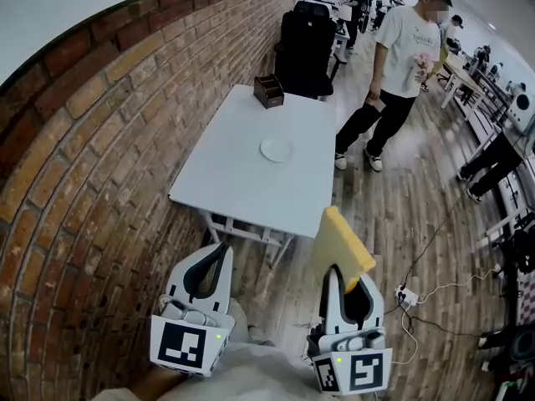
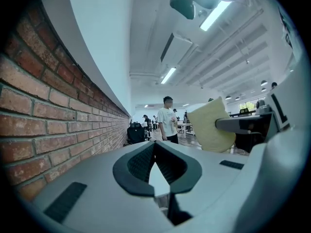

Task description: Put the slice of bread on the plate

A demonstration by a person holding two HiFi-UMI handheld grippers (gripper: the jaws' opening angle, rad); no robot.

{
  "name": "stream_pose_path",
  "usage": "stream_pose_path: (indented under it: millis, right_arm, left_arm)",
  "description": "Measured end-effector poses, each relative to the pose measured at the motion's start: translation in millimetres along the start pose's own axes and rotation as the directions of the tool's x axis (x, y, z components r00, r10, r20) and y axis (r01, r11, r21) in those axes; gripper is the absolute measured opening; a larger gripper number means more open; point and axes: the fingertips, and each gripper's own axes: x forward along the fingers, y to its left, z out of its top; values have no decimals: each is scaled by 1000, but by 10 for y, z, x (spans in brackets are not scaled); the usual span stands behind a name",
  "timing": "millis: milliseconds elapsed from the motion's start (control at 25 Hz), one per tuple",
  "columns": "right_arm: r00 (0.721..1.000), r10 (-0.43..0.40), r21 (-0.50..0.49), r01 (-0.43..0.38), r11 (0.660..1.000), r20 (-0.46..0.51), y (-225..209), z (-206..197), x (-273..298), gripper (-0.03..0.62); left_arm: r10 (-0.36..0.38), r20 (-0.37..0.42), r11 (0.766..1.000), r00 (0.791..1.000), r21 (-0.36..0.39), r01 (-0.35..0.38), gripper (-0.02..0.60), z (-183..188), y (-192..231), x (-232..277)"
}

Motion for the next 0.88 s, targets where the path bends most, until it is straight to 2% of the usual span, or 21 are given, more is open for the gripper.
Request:
stream_pose_path:
  millis: [480, 880]
  right_arm:
    - [1000, -6, -18, 5, 1000, -20, -99, -62, 275, 100]
    - [999, -24, -36, 23, 999, -24, -185, -110, 684, 100]
  left_arm:
    - [15, -5, 1000, 1000, -13, -15, 9, -100, 174, 291]
    - [-31, 0, 999, 1000, -30, 31, 9, -70, 294, 737]
